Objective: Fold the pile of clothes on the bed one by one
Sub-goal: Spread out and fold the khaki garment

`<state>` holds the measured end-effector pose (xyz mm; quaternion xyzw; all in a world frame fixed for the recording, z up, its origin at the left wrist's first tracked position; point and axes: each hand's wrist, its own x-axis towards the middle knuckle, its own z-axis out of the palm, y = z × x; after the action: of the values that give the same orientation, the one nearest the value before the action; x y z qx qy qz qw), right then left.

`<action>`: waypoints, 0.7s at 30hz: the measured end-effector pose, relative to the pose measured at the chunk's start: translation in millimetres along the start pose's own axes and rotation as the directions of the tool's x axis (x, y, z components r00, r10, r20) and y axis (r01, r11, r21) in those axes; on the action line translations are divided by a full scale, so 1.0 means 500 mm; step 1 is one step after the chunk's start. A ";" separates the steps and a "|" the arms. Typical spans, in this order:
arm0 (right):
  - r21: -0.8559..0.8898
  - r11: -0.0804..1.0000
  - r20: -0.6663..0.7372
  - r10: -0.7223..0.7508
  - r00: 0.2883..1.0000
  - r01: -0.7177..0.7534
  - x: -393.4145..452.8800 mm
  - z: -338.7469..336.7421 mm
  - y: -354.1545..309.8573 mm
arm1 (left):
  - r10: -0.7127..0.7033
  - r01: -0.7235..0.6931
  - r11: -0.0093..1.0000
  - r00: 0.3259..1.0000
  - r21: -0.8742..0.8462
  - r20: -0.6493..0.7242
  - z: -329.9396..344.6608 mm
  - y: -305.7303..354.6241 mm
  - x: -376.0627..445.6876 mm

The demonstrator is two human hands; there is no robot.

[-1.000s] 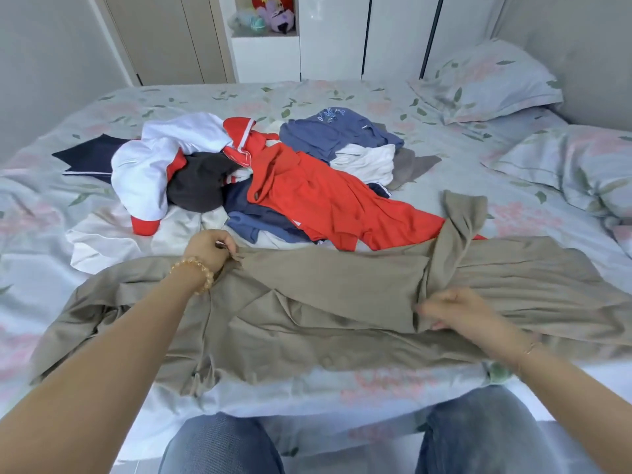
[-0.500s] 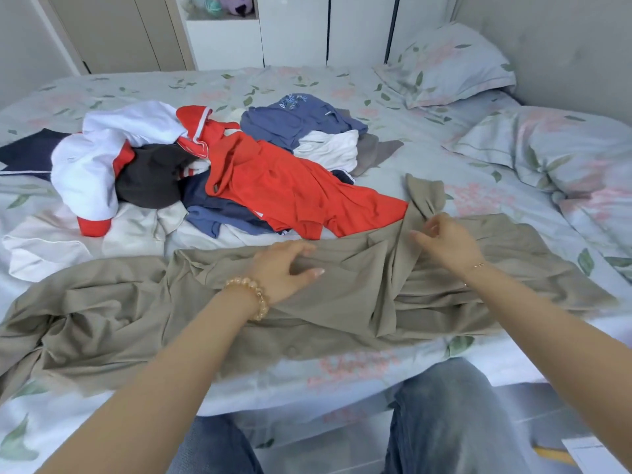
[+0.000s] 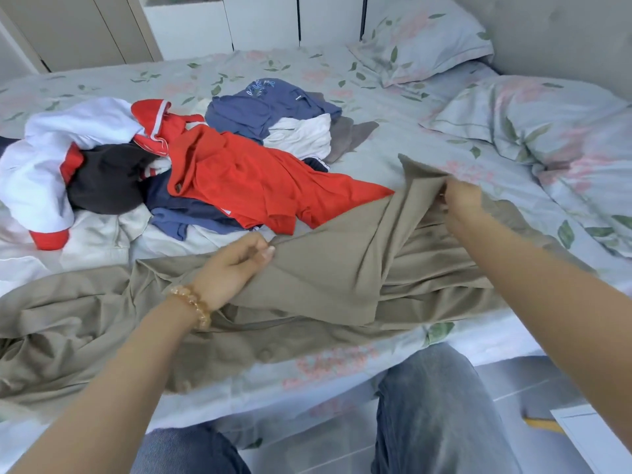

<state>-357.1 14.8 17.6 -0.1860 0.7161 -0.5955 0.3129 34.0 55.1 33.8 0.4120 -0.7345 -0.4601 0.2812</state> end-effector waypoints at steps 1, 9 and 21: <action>0.199 0.978 0.035 0.052 0.998 -0.058 -0.010 -0.026 -0.019 | -0.006 0.006 1.000 1.000 -0.022 -0.006 -0.010 0.005 0.005; 0.635 0.635 0.341 0.282 0.897 -0.440 -0.045 -0.234 0.017 | -0.137 0.135 0.819 0.990 0.557 -0.039 -0.015 -0.038 0.068; -0.508 0.856 -0.028 -0.121 0.992 0.090 0.017 -0.255 0.053 | -0.216 -0.010 0.544 0.965 0.839 0.152 0.268 -0.041 0.040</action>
<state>-446.1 109.2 1.9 -0.2829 0.8449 -0.4083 0.1986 -75.0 92.3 -40.2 0.4803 -0.8666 -0.1181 -0.0653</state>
